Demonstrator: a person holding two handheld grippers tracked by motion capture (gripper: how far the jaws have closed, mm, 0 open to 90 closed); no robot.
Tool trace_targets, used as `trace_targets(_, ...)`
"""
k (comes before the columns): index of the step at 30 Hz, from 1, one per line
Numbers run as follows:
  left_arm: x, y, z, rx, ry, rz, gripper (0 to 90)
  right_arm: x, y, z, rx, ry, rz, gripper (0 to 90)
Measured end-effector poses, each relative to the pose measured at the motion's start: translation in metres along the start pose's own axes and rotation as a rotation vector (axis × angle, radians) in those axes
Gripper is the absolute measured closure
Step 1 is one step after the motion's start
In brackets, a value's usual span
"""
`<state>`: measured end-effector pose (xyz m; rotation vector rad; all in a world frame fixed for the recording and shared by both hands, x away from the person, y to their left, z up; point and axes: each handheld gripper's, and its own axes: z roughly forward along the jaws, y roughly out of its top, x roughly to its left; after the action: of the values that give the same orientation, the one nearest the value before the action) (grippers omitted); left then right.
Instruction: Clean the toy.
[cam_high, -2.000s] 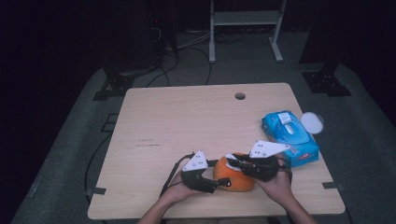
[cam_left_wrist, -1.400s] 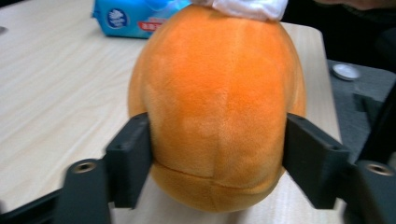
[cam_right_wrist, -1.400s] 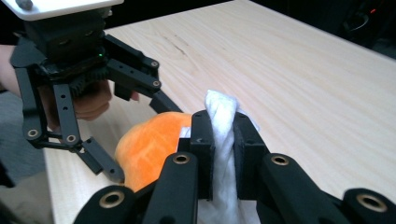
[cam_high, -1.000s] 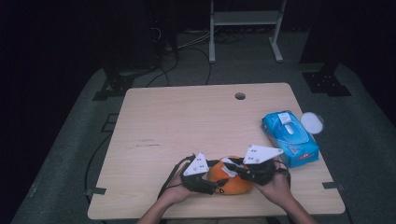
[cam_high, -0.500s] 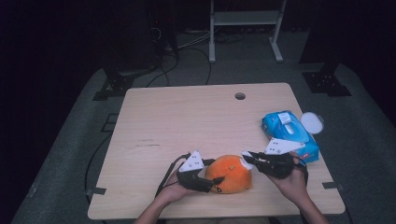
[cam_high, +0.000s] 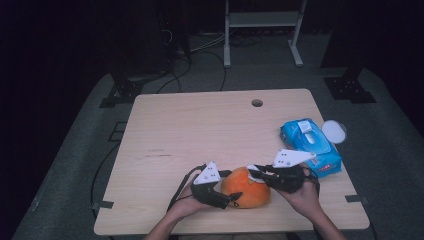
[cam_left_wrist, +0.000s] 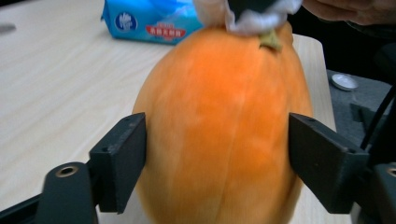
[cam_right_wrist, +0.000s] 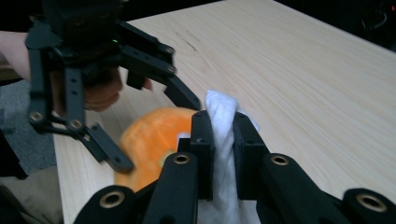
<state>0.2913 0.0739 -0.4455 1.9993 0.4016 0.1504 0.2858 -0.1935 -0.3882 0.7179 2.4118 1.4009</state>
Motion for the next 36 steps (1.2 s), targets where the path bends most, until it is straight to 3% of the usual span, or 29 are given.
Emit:
trace_targets(3,-0.001,-0.001,0.001,0.002,-0.007,0.003,22.6,-0.015,-0.012,-0.007,0.006,-0.005,0.069,80.2)
trace_targets(6,-0.003,0.0,0.003,0.013,-0.011,0.008,22.4,-0.017,-0.016,-0.007,0.007,-0.005,0.099,80.2)
trace_targets(13,-0.007,0.0,0.004,0.028,-0.005,0.027,22.3,0.002,-0.002,0.006,-0.007,0.021,0.043,79.9)
trace_targets(16,-0.008,0.0,0.002,0.019,-0.005,0.03,26.2,-0.005,-0.003,0.003,0.005,0.005,0.05,80.0)
trace_targets(18,-0.011,0.002,0.003,0.023,-0.013,0.054,26.2,-0.011,-0.007,-0.001,0.014,-0.014,0.071,79.9)
trace_targets(20,-0.013,0.003,0.003,0.027,-0.017,0.074,25.7,-0.013,-0.011,-0.002,0.009,0.004,0.09,80.0)
trace_targets(21,-0.013,0.003,0.002,0.028,-0.021,0.076,24.3,-0.011,-0.011,-0.002,0.014,0.008,0.076,80.0)
trace_targets(24,-0.005,0.003,-0.001,0.018,-0.016,0.042,16.1,-0.009,-0.009,-0.001,0.023,0.023,0.052,80.0)
trace_targets(26,0.001,0.0,0.0,0.024,-0.025,-0.022,10.7,-0.01,-0.01,-0.001,0.027,0.027,0.046,80.0)
trace_targets(28,0.005,-0.004,0.004,0.035,-0.056,-0.075,10.9,-0.012,-0.012,-0.003,0.03,0.034,0.058,80.0)
trace_targets(29,0.004,-0.004,0.005,0.028,-0.063,-0.075,15.3,-0.014,-0.013,-0.004,0.03,0.035,0.06,80.0)
trace_targets(32,-0.006,0.003,0.004,0.029,-0.023,-0.029,25.5,-0.014,-0.011,-0.004,0.03,0.024,0.064,80.0)
trace_targets(35,-0.019,0.011,0.006,0.03,0.005,0.028,28.5,-0.003,0.0,-0.001,0.014,0.029,0.034,80.1)
trace_targets(36,-0.023,0.013,0.007,0.036,0.015,0.049,28.5,0.003,0.005,0.001,0.016,0.032,0.004,80.1)
